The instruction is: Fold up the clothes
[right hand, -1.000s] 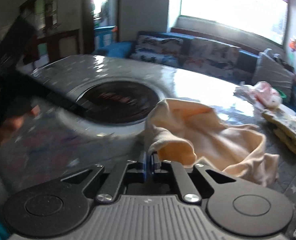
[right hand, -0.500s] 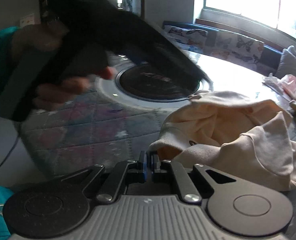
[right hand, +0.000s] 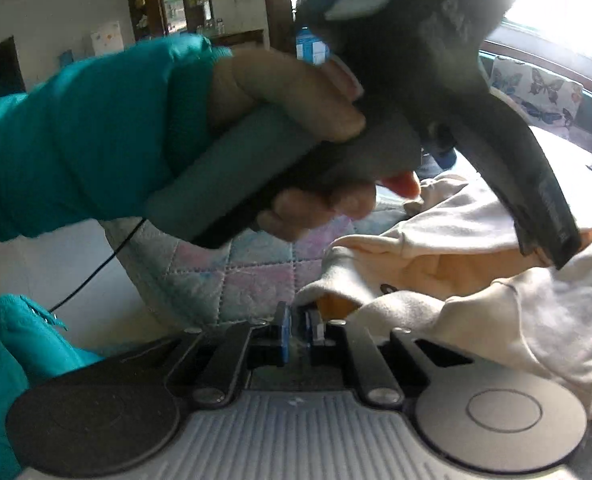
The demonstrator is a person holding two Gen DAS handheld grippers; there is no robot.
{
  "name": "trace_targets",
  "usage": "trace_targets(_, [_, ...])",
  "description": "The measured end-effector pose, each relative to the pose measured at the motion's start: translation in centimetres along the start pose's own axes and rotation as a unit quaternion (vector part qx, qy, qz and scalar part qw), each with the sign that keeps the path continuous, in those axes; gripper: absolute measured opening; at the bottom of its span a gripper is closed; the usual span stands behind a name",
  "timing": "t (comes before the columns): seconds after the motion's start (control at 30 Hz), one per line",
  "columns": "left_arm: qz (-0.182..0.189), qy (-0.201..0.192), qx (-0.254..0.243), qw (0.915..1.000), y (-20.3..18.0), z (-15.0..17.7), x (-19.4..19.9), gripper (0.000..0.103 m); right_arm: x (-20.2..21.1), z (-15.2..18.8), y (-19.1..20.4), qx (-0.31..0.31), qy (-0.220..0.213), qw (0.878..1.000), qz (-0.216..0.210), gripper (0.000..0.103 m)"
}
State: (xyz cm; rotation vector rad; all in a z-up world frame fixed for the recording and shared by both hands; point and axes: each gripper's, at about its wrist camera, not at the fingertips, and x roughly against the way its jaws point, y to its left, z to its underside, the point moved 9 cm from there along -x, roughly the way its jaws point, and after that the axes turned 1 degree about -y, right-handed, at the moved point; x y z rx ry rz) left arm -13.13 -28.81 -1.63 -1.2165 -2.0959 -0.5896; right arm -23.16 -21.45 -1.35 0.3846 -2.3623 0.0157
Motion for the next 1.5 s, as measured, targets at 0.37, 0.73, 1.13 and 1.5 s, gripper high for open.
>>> trace_targets(0.37, [0.007, -0.007, 0.018, 0.9998, 2.7, 1.0, 0.6, 0.019, 5.4, -2.3, -6.3, -0.062, -0.066, 0.993, 0.078, 0.027])
trace_targets(0.73, [-0.021, -0.043, 0.07, 0.9964, 7.6, 2.2, 5.2, 0.013, 3.7, -2.8, -19.1, -0.148, -0.064, 0.956, 0.244, 0.052])
trace_targets(1.13, [0.017, -0.057, 0.021, 0.998, 4.5, 1.3, 5.4, 0.062, 2.3, -1.2, -21.2, -0.178, -0.048, 0.949, 0.257, 0.007])
trace_targets(1.5, [0.022, -0.041, -0.04, 0.9981, 1.1, 0.7, 0.7, 0.03, 8.2, 0.2, -17.9, -0.149, -0.05, 0.942, 0.296, 0.005])
